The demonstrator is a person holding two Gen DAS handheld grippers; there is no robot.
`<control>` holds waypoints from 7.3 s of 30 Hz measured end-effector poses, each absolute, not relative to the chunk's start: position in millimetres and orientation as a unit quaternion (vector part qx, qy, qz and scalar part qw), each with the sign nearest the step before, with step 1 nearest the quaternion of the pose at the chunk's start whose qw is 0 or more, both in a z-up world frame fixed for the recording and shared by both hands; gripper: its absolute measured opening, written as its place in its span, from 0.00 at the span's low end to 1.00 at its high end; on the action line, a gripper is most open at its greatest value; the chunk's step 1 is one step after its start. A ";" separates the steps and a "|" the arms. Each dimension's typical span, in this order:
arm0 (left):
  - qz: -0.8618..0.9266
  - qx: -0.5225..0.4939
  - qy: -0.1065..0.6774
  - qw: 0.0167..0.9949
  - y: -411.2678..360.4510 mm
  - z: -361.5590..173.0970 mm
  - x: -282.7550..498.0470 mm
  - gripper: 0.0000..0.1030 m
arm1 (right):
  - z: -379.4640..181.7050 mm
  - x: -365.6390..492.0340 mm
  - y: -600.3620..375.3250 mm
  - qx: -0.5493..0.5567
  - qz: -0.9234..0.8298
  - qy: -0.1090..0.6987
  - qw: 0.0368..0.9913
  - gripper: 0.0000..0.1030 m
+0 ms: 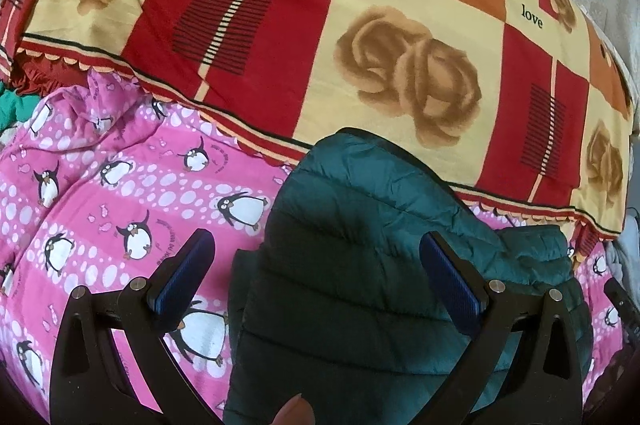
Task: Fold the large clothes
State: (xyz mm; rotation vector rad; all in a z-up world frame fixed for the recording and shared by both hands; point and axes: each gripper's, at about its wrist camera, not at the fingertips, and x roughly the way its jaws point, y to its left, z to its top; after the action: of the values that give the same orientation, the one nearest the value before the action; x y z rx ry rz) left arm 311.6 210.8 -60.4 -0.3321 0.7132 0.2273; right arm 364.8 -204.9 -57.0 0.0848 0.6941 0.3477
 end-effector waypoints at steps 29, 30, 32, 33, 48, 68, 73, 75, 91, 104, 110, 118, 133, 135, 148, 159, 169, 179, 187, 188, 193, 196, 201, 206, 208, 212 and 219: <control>0.099 -0.082 0.465 0.876 178.9 -138.2 402.6 1.00 | -161.8 494.1 -193.9 0.016 0.124 0.518 0.846 0.64; 0.097 -0.084 0.465 0.876 179.4 -136.7 401.3 1.00 | -161.6 493.7 -193.5 0.013 0.125 0.519 0.846 0.66; 0.094 -0.089 0.461 0.878 181.3 -131.8 398.3 1.00 | -159.6 492.2 -193.9 0.010 0.127 0.519 0.845 0.66; 0.094 -0.095 0.456 0.880 183.5 -126.0 394.3 1.00 | -156.5 490.9 -194.8 0.009 0.131 0.519 0.844 0.66; 0.025 -0.056 0.415 0.908 134.3 -96.4 251.5 1.00 | -64.9 302.7 -227.9 0.029 0.191 0.365 0.911 0.65; 0.052 -0.075 0.401 0.911 133.3 -108.1 235.7 1.00 | -139.9 326.6 -249.6 0.110 0.179 0.505 0.837 0.89; 0.048 -0.065 0.340 0.937 128.7 -83.6 218.1 1.00 | -70.5 294.0 -251.2 0.077 0.181 0.360 0.912 0.79; 0.053 -0.070 0.340 0.936 130.0 -85.1 221.9 1.00 | -62.0 285.5 -235.6 0.055 0.219 0.328 0.917 0.79; 0.054 -0.106 0.392 0.912 135.6 -117.6 240.8 1.00 | -128.4 302.1 -184.9 0.022 0.216 0.392 0.894 0.84; 0.058 -0.104 0.390 0.913 133.9 -116.1 240.4 1.00 | -127.2 298.3 -181.6 0.014 0.199 0.382 0.903 0.85; 0.058 -0.103 0.389 0.913 133.6 -116.0 240.3 1.00 | -126.6 297.8 -181.2 0.011 0.196 0.380 0.904 0.85; 0.072 -0.090 0.392 0.913 130.7 -111.0 240.9 1.00 | -112.4 293.1 -181.7 0.004 0.184 0.376 0.908 0.84; 0.052 -0.037 0.357 0.932 54.6 -33.2 111.0 1.00 | -13.6 150.3 -230.4 0.031 0.160 0.371 0.914 0.97; 0.049 -0.029 0.357 0.932 46.2 -32.0 95.7 1.00 | -9.0 134.6 -232.6 0.021 0.158 0.369 0.916 0.97; 0.015 -0.085 0.423 0.902 163.5 -86.4 168.2 0.99 | -87.7 234.5 -308.3 0.086 0.161 0.403 0.897 0.90; -0.075 -0.141 0.399 0.903 205.2 -131.6 216.1 1.00 | -144.9 308.7 -283.3 0.127 0.269 0.413 0.861 0.87; -0.121 -0.133 0.397 0.900 181.2 -119.4 208.6 0.77 | -142.6 299.3 -290.5 0.159 0.330 0.404 0.838 0.46; -0.138 -0.112 0.401 0.899 175.1 -102.6 161.2 0.77 | -123.7 260.7 -301.4 0.154 0.364 0.403 0.826 0.43; -0.035 -0.079 0.375 0.923 162.4 -51.5 123.9 0.80 | -94.1 236.4 -338.2 0.244 0.252 0.424 0.835 0.60; -0.026 -0.066 0.361 0.930 151.2 -39.4 111.1 0.85 | -82.1 225.5 -337.2 0.224 0.226 0.425 0.848 0.60; 0.001 -0.018 0.295 0.955 93.2 6.8 49.0 0.98 | -34.5 166.7 -305.2 0.085 0.167 0.438 0.879 0.60; 0.056 -0.021 0.297 0.953 66.8 16.1 29.6 0.98 | -13.1 128.8 -283.0 0.024 0.169 0.429 0.887 0.60; 0.041 -0.081 0.339 0.937 55.7 12.3 19.3 0.98 | 2.7 78.8 -268.2 -0.006 0.173 0.411 0.895 0.60; 0.064 -0.050 0.350 0.933 28.5 21.7 -1.2 0.98 | 7.6 48.0 -263.9 -0.026 0.169 0.398 0.901 0.60; 0.061 -0.050 0.348 0.934 23.0 24.2 -8.2 0.98 | 10.3 41.9 -264.0 -0.026 0.171 0.392 0.904 0.60; 0.063 -0.045 0.339 0.938 19.0 28.1 -13.1 0.98 | 12.9 38.4 -264.6 -0.021 0.174 0.389 0.904 0.60; 0.058 -0.047 0.345 0.936 18.7 25.3 -8.6 0.98 | 13.4 38.3 -261.9 -0.025 0.179 0.387 0.904 0.60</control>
State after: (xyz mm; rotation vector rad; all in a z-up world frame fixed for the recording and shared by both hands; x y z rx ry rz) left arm -8.6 18.7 25.3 -0.0961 0.7044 0.1191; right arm 38.3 -261.9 13.4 -0.0510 0.7989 0.3691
